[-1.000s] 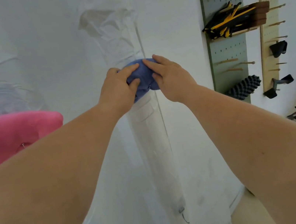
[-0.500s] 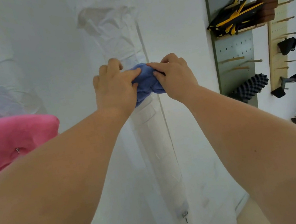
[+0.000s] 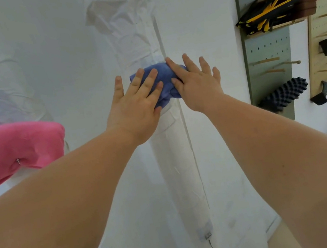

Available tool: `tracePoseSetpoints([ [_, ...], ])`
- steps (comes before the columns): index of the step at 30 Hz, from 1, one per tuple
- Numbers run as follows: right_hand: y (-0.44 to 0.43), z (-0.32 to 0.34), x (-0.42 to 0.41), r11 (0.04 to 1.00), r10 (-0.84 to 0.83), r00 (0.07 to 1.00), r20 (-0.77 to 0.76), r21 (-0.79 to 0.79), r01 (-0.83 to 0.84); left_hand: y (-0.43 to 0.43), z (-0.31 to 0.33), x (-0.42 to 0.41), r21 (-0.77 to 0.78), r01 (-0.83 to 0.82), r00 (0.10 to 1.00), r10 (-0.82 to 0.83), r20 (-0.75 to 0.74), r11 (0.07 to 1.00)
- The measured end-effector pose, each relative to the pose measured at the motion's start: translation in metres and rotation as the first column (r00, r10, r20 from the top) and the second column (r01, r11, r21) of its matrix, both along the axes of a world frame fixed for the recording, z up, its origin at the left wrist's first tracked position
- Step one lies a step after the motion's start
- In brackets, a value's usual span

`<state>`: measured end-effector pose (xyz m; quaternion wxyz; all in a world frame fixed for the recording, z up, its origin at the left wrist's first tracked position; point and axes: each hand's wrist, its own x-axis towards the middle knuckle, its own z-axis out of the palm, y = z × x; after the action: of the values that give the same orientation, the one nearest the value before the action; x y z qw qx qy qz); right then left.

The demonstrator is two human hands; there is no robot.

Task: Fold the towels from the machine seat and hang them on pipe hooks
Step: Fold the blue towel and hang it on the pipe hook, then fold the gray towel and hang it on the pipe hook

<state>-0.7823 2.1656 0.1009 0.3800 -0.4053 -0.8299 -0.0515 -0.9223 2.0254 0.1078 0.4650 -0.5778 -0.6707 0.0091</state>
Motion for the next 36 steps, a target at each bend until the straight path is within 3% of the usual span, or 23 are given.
tracePoseSetpoints([
  [10,-0.029,-0.002,0.018,0.99,0.09,0.995,-0.046,-0.1,-0.094,-0.016,0.005,0.013,-0.039,-0.092,0.993,0.089,-0.077,0.995],
  [23,-0.093,-0.034,0.045,0.989,0.077,0.997,0.002,-0.129,-0.076,-0.069,-0.021,0.032,-0.047,-0.076,0.994,0.079,0.074,0.996],
  [30,-0.152,-0.123,0.065,0.97,-0.014,0.999,0.037,-0.243,0.022,-0.129,-0.122,0.046,-0.131,0.139,0.929,-0.084,0.359,0.982],
  [36,-0.233,-0.275,0.075,0.856,-0.101,0.979,0.176,-0.486,0.175,-0.178,-0.272,0.034,-0.383,0.255,0.794,0.034,0.607,0.888],
])
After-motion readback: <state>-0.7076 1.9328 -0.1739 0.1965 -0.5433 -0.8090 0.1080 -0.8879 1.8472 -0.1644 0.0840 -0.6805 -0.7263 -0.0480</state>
